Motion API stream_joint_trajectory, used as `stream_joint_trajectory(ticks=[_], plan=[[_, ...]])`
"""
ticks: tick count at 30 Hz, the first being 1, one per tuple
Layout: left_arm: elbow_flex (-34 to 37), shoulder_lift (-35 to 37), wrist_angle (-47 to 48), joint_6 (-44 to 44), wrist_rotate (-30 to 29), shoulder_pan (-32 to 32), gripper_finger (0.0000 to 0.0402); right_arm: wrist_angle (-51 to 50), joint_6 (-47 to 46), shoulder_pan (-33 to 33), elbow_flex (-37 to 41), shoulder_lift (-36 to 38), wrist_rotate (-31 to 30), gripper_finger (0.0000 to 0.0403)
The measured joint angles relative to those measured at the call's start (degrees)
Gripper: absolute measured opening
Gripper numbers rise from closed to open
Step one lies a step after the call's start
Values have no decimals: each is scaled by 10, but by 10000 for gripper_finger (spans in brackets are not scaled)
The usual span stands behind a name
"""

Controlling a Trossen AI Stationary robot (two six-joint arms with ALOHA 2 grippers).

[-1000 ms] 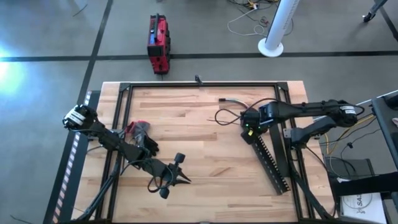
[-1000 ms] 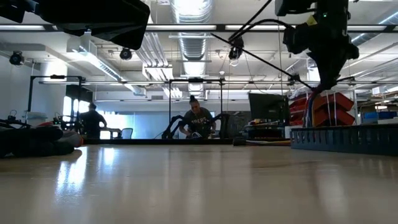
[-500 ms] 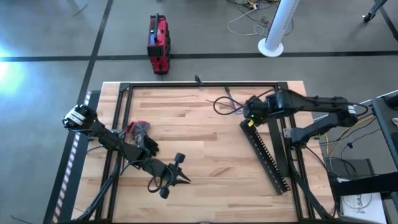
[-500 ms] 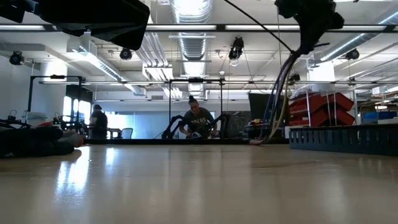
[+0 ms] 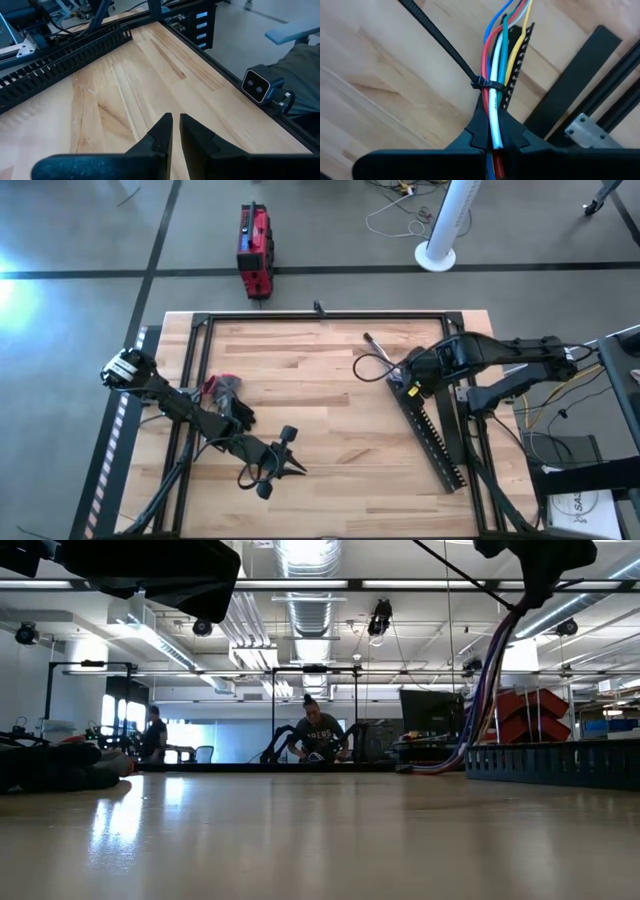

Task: Ziptie cables
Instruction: Put the zip-tied cable wires into the black cable duct

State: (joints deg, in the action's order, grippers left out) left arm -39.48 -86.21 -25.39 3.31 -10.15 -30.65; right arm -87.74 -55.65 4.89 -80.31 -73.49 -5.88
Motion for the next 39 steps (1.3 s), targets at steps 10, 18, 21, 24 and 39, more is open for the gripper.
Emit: stream_joint_trajectory(ticks=[10,18,21,24,39], plan=[[0,0,0,0,0,0,20,-23,-50,15,8,1,15,0],[0,0,1,0,0,0,20,-22,-45,13,15,6,-8,0],[0,0,1,0,0,0,20,-23,-48,-4,15,14,-36,0],[0,0,1,0,0,0,20,-23,-40,-12,15,18,-43,0],[0,0,1,0,0,0,20,-22,20,-50,12,26,-245,0]])
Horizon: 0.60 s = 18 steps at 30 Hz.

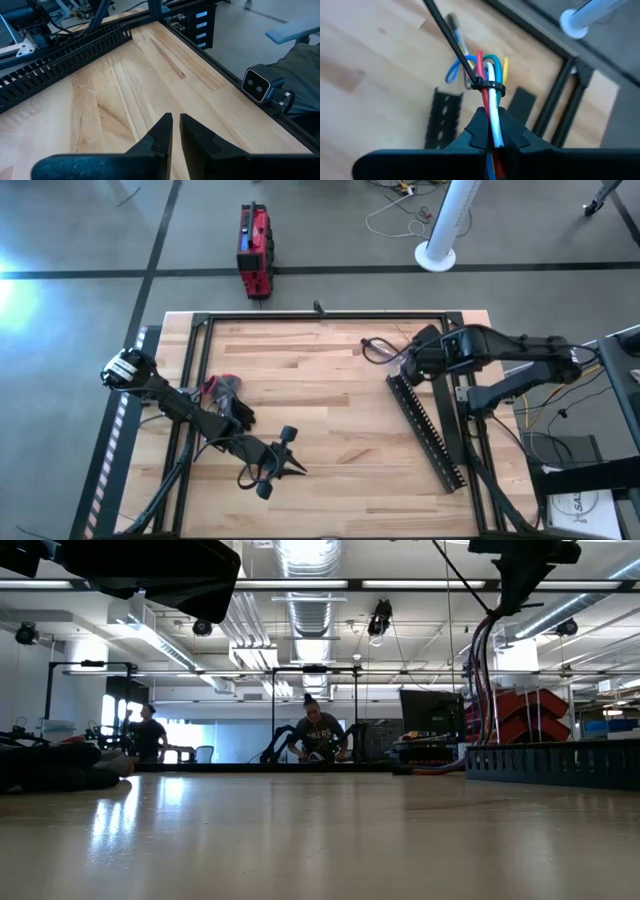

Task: Ziptie cables
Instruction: Put the zip-tied cable wires into the black cable duct

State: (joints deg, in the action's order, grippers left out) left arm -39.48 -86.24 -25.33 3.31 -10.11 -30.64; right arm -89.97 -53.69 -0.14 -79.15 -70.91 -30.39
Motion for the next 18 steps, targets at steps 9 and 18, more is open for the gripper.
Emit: stream_joint_trajectory(ticks=[9,18], plan=[[0,0,0,0,0,0,20,1,137,31,1,-20,54,0],[0,0,0,0,0,0,20,1,205,109,1,-76,40,0]])
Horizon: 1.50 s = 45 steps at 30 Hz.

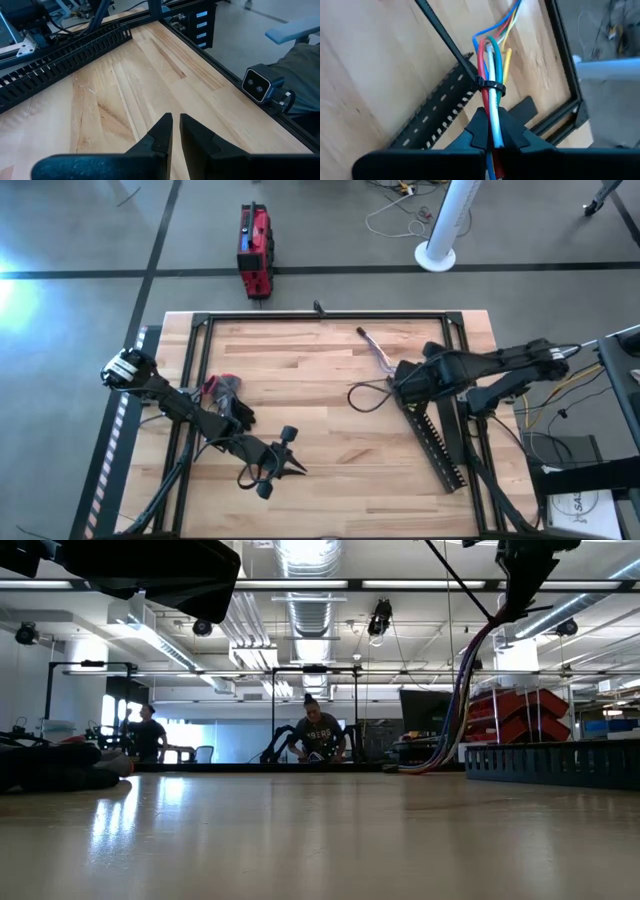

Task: Ziptie cables
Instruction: Put the zip-tied cable wires into the black cable duct

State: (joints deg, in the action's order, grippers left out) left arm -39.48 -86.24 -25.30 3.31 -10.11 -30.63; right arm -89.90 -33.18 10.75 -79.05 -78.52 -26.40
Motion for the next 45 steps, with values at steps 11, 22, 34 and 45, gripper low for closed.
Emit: stream_joint_trajectory(ticks=[11,22,34,45], plan=[[1,0,0,-1,0,0,20,-1,203,3,0,-74,-72,0],[2,0,0,-11,0,0,20,-1,463,-49,15,-147,-396,0],[3,0,1,-25,0,0,20,-2,759,-108,95,-132,-428,0],[7,0,2,-30,0,-1,20,-1,781,-69,145,-107,-445,0]])
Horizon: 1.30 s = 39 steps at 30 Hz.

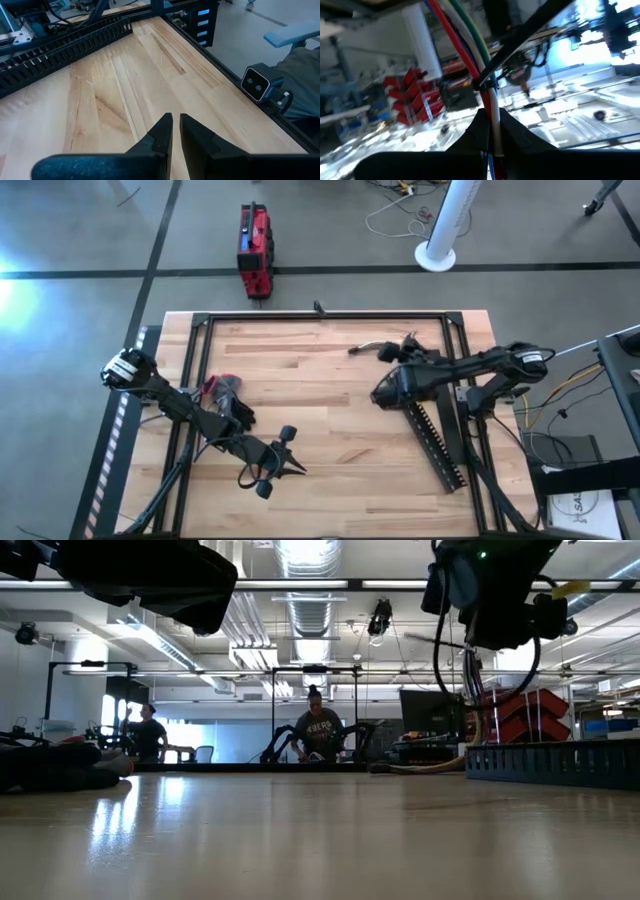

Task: Ziptie cables
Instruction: Put the zip-tied cable wires into the black cable duct

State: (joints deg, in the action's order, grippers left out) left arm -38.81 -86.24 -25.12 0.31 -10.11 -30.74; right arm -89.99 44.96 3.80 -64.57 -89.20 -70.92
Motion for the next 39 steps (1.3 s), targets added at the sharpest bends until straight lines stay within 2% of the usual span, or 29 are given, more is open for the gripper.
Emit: stream_joint_trajectory(ticks=[7,11,15,20,25,30,36,39], plan=[[0,0,-3,4,0,0,20,1,-34,93,2,-2,39,0],[0,0,-3,6,0,1,20,0,-48,142,2,-2,39,0],[0,0,-6,6,0,1,20,0,-64,170,2,-2,41,0],[0,0,-6,6,0,1,20,0,-71,199,7,-2,107,0],[1,0,-5,6,0,1,20,-1,-142,209,18,-1,113,0],[1,0,-5,6,0,1,20,-1,-156,226,32,-3,207,0],[1,0,-6,5,0,1,20,-1,-236,286,37,-8,291,0],[1,0,-6,4,0,1,20,2,-277,322,35,-29,355,0]])
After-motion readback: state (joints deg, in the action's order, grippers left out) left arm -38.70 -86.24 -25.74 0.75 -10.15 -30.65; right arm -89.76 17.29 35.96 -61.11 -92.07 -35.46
